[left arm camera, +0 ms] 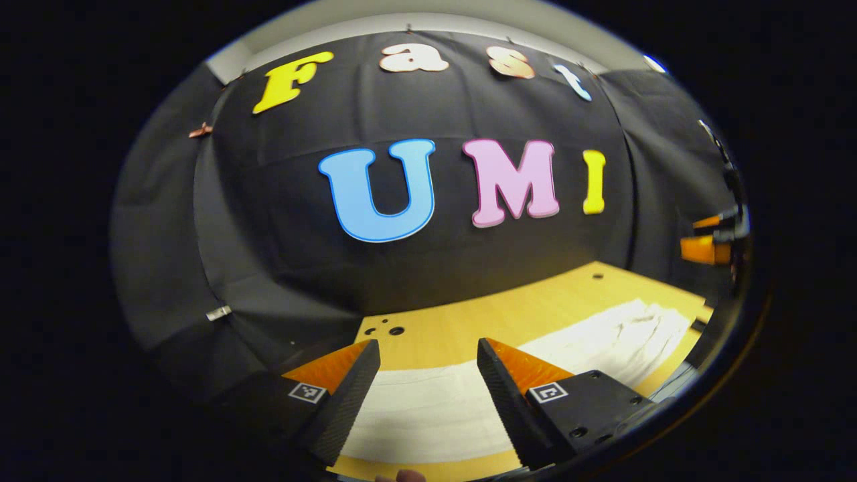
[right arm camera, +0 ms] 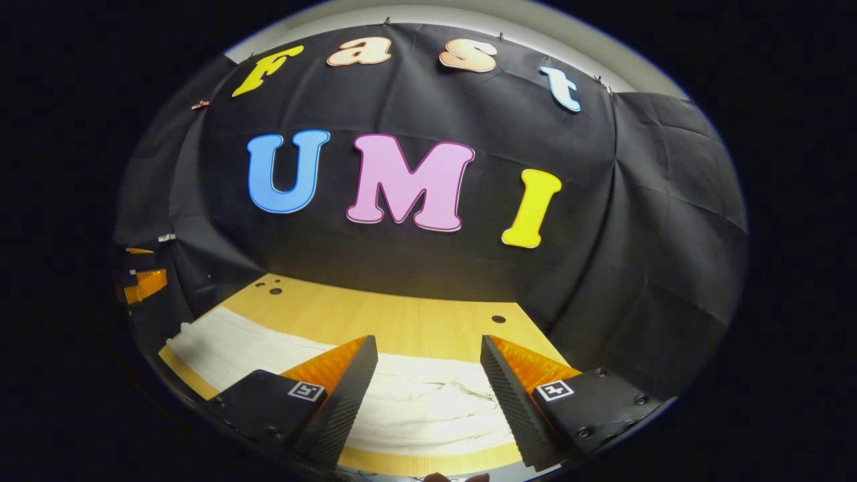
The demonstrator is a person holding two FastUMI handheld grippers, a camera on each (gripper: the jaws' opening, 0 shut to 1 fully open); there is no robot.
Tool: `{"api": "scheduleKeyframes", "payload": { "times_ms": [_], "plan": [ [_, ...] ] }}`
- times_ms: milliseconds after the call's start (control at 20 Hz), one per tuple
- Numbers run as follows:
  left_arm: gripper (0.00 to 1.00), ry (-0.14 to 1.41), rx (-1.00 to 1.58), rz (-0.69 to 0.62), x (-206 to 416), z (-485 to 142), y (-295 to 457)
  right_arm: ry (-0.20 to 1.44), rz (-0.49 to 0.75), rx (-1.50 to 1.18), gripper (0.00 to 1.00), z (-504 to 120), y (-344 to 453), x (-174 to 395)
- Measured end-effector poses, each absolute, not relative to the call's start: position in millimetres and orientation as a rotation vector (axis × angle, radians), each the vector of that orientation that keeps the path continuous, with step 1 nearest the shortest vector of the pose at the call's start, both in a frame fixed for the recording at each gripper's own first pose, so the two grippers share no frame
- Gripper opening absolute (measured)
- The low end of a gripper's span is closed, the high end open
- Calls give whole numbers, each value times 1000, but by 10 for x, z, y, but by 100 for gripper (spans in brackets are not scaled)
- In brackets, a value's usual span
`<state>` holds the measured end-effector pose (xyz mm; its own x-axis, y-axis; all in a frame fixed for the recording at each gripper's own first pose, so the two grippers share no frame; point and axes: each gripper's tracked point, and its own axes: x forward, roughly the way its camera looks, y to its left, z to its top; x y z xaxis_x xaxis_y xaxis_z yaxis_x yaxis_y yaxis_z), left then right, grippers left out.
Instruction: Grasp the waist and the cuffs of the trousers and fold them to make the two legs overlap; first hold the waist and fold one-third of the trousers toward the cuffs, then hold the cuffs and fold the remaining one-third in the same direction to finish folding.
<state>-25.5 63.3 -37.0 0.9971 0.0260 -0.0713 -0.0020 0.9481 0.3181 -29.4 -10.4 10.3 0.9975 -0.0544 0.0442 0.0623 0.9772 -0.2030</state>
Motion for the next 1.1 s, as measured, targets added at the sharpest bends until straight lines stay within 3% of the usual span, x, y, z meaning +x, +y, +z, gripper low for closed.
{"api": "scheduleKeyframes", "payload": {
  "times_ms": [300,550,800,1100],
  "plan": [
    [96,295,658,-66,-494,-1330,1181,37,-95,-204,98,-193,-218,-384],
    [96,451,910,-216,-538,-2071,1384,59,-123,-203,98,-271,-298,-423],
    [97,599,1034,-318,-447,-2711,1624,82,-152,-191,98,-330,-383,-487],
    [96,676,1247,-420,-188,-3187,1845,98,-213,-176,98,-383,-593,-630]
  ]
}}
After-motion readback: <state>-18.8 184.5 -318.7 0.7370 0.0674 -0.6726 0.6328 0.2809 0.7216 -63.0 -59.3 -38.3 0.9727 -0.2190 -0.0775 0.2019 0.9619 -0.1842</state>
